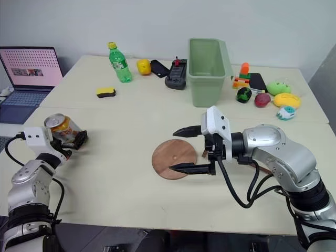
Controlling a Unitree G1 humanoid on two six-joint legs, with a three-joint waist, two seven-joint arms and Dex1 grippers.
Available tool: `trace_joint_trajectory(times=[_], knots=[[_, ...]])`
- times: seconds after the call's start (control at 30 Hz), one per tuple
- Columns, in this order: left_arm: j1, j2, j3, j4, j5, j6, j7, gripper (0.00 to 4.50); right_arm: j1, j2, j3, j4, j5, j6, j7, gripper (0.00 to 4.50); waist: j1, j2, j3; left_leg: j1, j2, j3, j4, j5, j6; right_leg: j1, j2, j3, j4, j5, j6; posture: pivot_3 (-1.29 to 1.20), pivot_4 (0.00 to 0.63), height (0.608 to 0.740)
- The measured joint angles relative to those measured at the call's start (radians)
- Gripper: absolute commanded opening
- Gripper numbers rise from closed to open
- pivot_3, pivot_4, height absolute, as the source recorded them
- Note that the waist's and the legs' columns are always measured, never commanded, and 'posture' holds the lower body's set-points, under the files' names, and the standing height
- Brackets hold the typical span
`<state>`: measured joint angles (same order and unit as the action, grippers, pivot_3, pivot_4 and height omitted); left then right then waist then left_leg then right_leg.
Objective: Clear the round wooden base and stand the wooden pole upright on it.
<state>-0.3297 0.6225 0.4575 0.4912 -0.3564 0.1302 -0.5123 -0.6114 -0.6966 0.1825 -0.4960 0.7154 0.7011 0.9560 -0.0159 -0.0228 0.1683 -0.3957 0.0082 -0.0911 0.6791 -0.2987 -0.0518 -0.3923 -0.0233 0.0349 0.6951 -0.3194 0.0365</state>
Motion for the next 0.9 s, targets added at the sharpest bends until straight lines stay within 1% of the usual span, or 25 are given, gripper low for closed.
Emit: trace_joint_trajectory(times=[0.1, 0.23, 0.3, 0.37, 0.47, 0.53, 0.57, 0.63, 0.67, 0.73, 0.8, 0.83, 0.87, 0.9], knots=[[0.040, -0.003, 0.007, -0.042, -0.002, 0.002, 0.002, 4.45, 0.000, 0.000, 0.000, -0.001, -0.007, 0.003, 0.000, 4.50, -0.003, 0.000, 0.000, 0.000, 0.000, 0.000, 0.000, 0.000, 0.000, 0.000, 0.000, 0.000, 0.000, 0.000, 0.000, 0.00, 0.150, 0.740], [0.141, -0.030, 0.030, -0.148, -0.035, 0.026, 0.019, 4.45, 0.005, -0.002, -0.002, -0.006, -0.024, 0.003, 0.001, 4.50, -0.006, 0.000, 0.000, 0.000, 0.000, 0.000, 0.000, -0.001, 0.002, 0.000, 0.000, 0.000, 0.000, 0.000, 0.000, 0.00, 0.150, 0.740], [0.220, -0.043, 0.032, -0.211, -0.040, 0.051, 0.025, 4.45, 0.025, -0.004, -0.003, -0.010, -0.030, 0.002, 0.000, 4.50, -0.008, 0.000, 0.000, 0.000, 0.000, 0.000, 0.000, -0.001, 0.002, 0.000, 0.000, 0.001, 0.000, 0.000, 0.000, 0.00, 0.150, 0.740], [0.260, -0.047, 0.033, -0.241, -0.042, 0.063, 0.028, 4.45, 0.039, -0.005, -0.003, -0.011, -0.035, 0.000, 0.000, 4.50, -0.008, 0.000, 0.000, 0.000, 0.001, 0.000, 0.000, -0.001, 0.003, 0.000, 0.000, 0.000, 0.001, 0.000, 0.000, 0.00, 0.150, 0.740], [0.381, -0.047, 0.063, -0.350, -0.060, 0.090, 0.025, 4.45, 0.080, -0.032, -0.017, -0.014, -0.058, -0.012, -0.002, 4.50, -0.009, 0.000, 0.000, 0.000, 0.001, 0.000, 0.000, -0.002, 0.003, 0.000, 0.000, 0.000, 0.001, 0.000, 0.000, 0.00, 0.150, 0.740], [0.479, -0.038, 0.087, -0.469, -0.091, 0.126, 0.000, 4.45, 0.121, -0.052, -0.058, -0.023, -0.061, -0.017, -0.004, 4.50, -0.009, -0.001, -0.001, 0.001, 0.001, 0.000, 0.000, -0.002, 0.003, 0.001, 0.000, 0.001, 0.000, 0.000, 0.000, 0.00, 0.150, 0.740], [0.537, -0.018, 0.085, -0.539, -0.104, 0.144, -0.036, 4.45, 0.146, -0.064, -0.085, -0.031, -0.061, -0.017, -0.007, 4.50, -0.009, -0.001, -0.001, 0.000, 0.001, 0.000, -0.001, -0.002, 0.003, 0.001, 0.000, 0.001, 0.000, 0.000, 0.000, 0.00, 0.150, 0.740], [0.656, 0.049, 0.047, -0.713, -0.123, 0.184, -0.139, 4.45, 0.215, -0.114, -0.162, -0.046, -0.055, -0.013, -0.015, 4.50, 0.001, 0.000, 0.000, 0.002, 0.001, -0.001, -0.001, -0.002, 0.003, 0.004, -0.001, 0.000, -0.004, 0.000, 0.000, 0.00, 0.150, 0.740], [0.672, 0.066, 0.029, -0.777, -0.134, 0.197, -0.172, 4.45, 0.231, -0.129, -0.195, -0.047, -0.054, -0.011, -0.019, 4.50, 0.008, 0.003, 0.001, 0.004, 0.000, 0.001, -0.001, -0.002, 0.003, 0.005, -0.001, 0.001, -0.003, 0.000, -0.001, 0.00, 0.150, 0.740], [0.661, 0.123, -0.018, -0.875, -0.150, 0.232, -0.221, 4.45, 0.267, -0.158, -0.263, -0.060, -0.047, -0.003, -0.033, 4.50, 0.018, 0.005, 0.001, 0.006, 0.000, 0.001, -0.001, -0.002, 0.003, 0.007, 0.000, 0.001, -0.003, 0.000, -0.001, 0.00, 0.150, 0.740], [0.586, 0.180, -0.069, -0.930, -0.181, 0.288, -0.264, 4.45, 0.307, -0.204, -0.335, -0.081, -0.047, 0.014, -0.048, 4.50, 0.023, 0.006, 0.002, 0.008, 0.000, 0.003, -0.001, -0.002, 0.003, 0.008, 0.001, 0.001, -0.002, 0.000, -0.001, 0.00, 0.150, 0.740], [0.510, 0.215, -0.112, -0.958, -0.200, 0.323, -0.289, 4.45, 0.339, -0.243, -0.381, -0.096, -0.047, 0.030, -0.052, 4.50, 0.023, 0.006, 0.002, 0.009, 0.000, 0.005, -0.001, -0.002, 0.003, 0.009, 0.003, 0.002, -0.002, 0.000, -0.001, 0.00, 0.150, 0.740], [0.458, 0.231, -0.141, -0.964, -0.210, 0.339, -0.305, 4.45, 0.355, -0.262, -0.397, -0.099, -0.047, 0.039, -0.053, 4.50, 0.025, 0.007, 0.002, 0.010, -0.001, 0.006, -0.002, -0.002, 0.003, 0.011, 0.004, 0.001, -0.002, 0.000, -0.001, 0.00, 0.150, 0.740], [0.361, 0.249, -0.196, -0.976, -0.225, 0.368, -0.331, 4.45, 0.389, -0.286, -0.425, -0.111, -0.047, 0.053, -0.053, 4.50, 0.023, 0.007, 0.002, 0.013, 0.001, 0.009, -0.003, -0.002, 0.004, 0.013, 0.005, 0.003, -0.003, 0.000, -0.001, 0.00, 0.150, 0.740]])
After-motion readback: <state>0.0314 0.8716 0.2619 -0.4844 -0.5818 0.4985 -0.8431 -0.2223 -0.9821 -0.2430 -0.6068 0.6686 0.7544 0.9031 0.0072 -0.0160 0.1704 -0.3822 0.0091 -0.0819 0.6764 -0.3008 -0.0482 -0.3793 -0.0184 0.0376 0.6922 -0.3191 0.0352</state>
